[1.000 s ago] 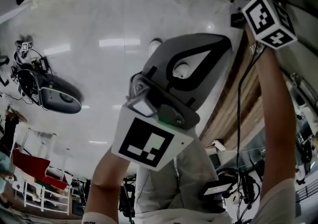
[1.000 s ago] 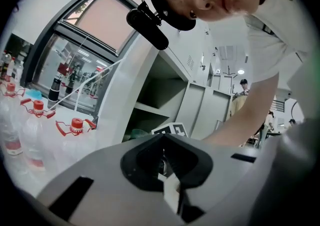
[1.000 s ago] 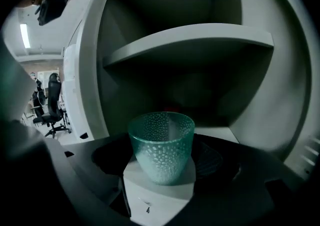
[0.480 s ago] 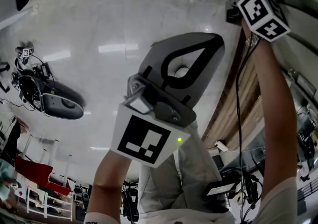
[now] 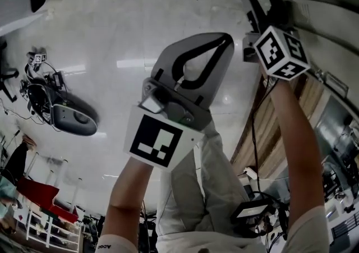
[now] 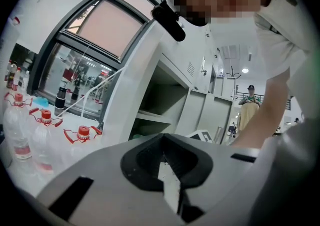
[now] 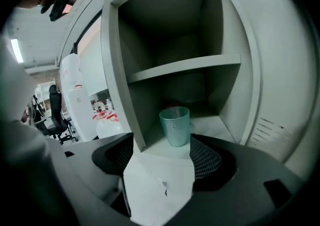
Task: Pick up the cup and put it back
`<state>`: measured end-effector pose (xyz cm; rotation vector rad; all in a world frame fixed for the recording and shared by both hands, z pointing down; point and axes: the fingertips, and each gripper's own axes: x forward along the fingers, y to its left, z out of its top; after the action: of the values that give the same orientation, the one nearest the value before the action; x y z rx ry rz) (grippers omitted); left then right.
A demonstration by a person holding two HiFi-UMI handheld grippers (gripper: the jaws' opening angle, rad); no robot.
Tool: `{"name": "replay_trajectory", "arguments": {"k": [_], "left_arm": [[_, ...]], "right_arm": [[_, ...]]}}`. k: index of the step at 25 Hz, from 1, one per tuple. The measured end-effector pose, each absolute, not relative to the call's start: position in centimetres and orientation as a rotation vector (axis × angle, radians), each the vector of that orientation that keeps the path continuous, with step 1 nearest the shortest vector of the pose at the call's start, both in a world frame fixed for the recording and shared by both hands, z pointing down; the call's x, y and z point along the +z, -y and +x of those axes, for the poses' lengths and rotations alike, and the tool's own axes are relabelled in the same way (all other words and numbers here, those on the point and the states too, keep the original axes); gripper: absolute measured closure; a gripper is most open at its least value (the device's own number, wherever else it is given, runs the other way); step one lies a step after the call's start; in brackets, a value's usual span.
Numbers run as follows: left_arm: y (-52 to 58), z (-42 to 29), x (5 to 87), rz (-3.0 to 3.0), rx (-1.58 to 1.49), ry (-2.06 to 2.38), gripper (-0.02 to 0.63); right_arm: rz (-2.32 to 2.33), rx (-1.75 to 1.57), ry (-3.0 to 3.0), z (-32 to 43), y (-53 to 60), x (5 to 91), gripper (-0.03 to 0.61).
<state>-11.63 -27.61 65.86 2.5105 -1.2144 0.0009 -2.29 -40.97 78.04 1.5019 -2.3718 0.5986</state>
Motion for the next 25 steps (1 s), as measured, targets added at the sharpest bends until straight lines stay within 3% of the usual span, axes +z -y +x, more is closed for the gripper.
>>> {"name": "replay_trajectory", "arguments": {"k": [4,5,7,8,17,25], "left_arm": [[27.3,-10.6,63.4,2.482,0.002,1.276,0.606],[27.1,-10.2,62.6,2.473,-0.008,1.29,0.606],[26.3,-9.4,61.2,2.453,-0.024,1.308,0.606],[25.9,-9.0,60.6,2.444,-0.026,1.316,0.606],[20.8,-4.1,55.4,2.42,-0.018,1.308,0.606],[17.2,1.0,46.7,2.448,-0.061,1.172,0.606]], "right_arm": [[1.442,0.66,2.403,-1.3,37.5,75.4,0.235],[1.423,0.667,2.406,-0.8,36.6,74.3,0.275],[1.397,0.662,2.397,0.3,34.7,72.3,0.503],[1.377,0.653,2.395,0.7,33.8,71.5,0.536],[1.141,0.614,2.527,4.7,21.6,61.4,0.554],[1.327,0.586,2.52,14.3,15.9,50.3,0.554]]}}
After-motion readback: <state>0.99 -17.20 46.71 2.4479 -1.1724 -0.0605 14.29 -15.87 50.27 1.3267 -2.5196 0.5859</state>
